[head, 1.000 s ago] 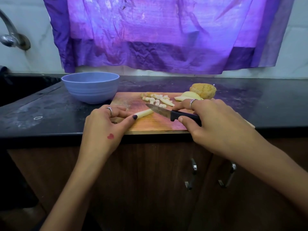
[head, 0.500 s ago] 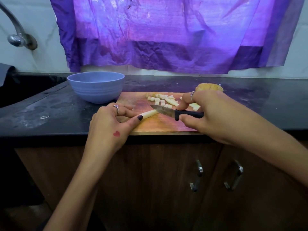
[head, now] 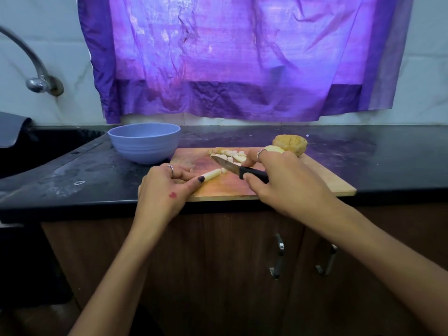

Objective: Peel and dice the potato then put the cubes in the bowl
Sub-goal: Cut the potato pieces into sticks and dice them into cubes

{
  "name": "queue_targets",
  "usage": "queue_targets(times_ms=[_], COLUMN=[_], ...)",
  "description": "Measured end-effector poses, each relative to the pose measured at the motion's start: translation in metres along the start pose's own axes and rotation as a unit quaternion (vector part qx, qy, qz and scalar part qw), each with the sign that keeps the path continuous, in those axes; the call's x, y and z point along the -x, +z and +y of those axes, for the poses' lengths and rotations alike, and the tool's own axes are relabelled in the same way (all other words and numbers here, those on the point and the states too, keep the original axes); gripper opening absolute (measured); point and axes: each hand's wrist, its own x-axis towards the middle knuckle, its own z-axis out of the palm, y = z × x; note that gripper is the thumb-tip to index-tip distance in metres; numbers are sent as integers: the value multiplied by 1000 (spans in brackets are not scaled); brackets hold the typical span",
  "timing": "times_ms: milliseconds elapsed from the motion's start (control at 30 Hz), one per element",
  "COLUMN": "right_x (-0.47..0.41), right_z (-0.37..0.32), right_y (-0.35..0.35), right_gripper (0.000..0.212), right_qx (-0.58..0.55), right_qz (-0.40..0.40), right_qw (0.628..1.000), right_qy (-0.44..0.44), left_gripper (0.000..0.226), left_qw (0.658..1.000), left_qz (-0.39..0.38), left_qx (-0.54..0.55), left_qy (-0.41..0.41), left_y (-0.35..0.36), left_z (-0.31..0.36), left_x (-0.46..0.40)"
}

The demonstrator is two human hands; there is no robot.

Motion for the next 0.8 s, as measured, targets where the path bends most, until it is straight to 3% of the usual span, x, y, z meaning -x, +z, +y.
queue_targets(times_ms=[500,800], right_x=[-20,-26], right_z=[0,4], right_y=[3,9], right_gripper=[18,16], right_qx=[-31,-52], right_qz=[-33,-32], right_qw=[999,998], right_qy=[-11,-14], left_gripper=[7,14], left_qw=[1000,1000], left_qz=[6,20], left_qx=[-16,-16], left_qy=[3,10], left_y=[-1,1], left_z=[2,3], left_x=[2,3])
